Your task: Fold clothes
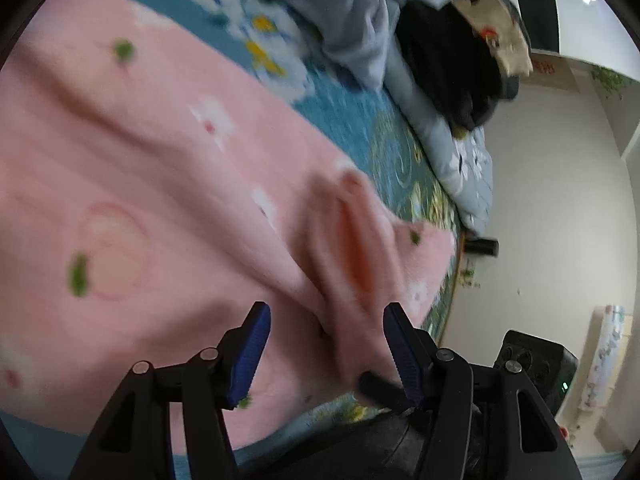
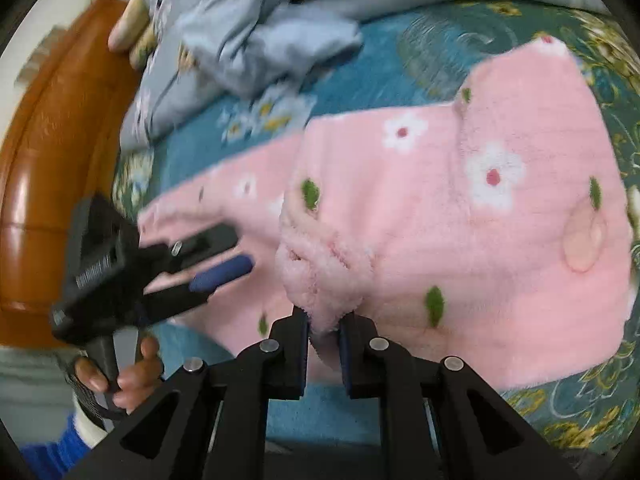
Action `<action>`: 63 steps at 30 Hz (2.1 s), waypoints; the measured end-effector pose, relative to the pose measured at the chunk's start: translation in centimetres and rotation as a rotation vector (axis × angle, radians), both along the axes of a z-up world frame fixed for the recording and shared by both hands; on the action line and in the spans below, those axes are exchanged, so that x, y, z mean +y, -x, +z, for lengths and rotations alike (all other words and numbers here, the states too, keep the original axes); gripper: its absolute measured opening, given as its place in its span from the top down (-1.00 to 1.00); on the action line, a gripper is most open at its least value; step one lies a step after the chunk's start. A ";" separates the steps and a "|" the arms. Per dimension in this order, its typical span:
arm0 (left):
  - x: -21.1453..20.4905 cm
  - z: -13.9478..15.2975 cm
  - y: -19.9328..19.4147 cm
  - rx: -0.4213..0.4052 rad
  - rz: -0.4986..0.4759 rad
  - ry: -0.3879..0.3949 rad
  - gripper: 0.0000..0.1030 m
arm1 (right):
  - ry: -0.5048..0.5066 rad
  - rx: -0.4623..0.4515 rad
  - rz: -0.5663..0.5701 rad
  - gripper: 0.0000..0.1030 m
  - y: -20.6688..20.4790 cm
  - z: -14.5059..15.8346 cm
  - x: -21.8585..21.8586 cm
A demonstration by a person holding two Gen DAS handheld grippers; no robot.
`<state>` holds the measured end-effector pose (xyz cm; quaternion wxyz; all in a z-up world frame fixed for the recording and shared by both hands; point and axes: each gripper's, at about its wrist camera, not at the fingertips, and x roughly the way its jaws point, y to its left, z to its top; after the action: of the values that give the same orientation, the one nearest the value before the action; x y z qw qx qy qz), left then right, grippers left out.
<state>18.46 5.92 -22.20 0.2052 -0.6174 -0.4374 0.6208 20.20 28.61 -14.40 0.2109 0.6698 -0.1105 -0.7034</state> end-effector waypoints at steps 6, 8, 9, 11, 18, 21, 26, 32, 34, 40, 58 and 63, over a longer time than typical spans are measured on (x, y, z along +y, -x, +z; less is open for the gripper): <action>2.3 -1.3 0.1 -0.034 -0.053 0.008 -0.25 | -0.090 -0.020 0.095 0.48 -1.5 -1.1 -1.8; 2.6 -1.6 0.1 -0.040 -0.052 0.008 -0.25 | -0.053 -0.028 0.080 0.29 -1.7 -0.6 -1.0; 2.7 -1.6 0.1 -0.040 -0.048 0.005 -0.25 | -0.037 -0.023 0.067 0.23 -1.8 -0.2 -0.4; 3.0 -1.4 0.4 -0.027 -0.045 0.013 -0.25 | -0.025 0.002 0.019 0.10 -2.0 0.7 1.2; 5.9 0.9 1.7 0.083 -0.117 0.109 0.61 | 0.046 0.006 -0.262 0.07 -1.8 1.7 9.4; 7.0 4.1 1.8 0.228 -0.170 0.098 0.62 | 0.064 -0.006 -0.333 0.07 -1.7 1.6 11.1; 5.5 7.4 2.0 0.384 -0.166 0.122 0.58 | 0.080 -0.002 -0.396 0.07 -1.5 2.0 13.0; 1.4 0.2 1.4 0.133 -0.082 0.213 0.65 | 0.095 -0.031 -0.436 0.07 -0.3 -0.1 12.6; 0.7 -0.7 0.8 0.096 -0.065 0.194 0.64 | 0.100 -0.045 -0.470 0.07 0.0 -0.7 13.2; 0.6 -1.0 0.9 0.072 -0.028 0.070 -0.22 | 0.107 -0.062 -0.582 0.07 0.6 -1.6 15.4; 2.4 3.3 -1.6 0.153 -0.140 0.140 0.77 | 0.125 -0.057 -0.628 0.07 -0.2 -2.3 16.8; 2.0 -0.5 -2.2 0.045 -0.134 0.205 0.76 | 0.096 -0.119 -0.626 0.07 -0.1 -3.5 16.7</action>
<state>20.70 7.91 -22.72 0.1919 -0.6490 -0.3245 0.6608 20.32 45.30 -17.88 0.0087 0.6324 -0.3565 -0.6877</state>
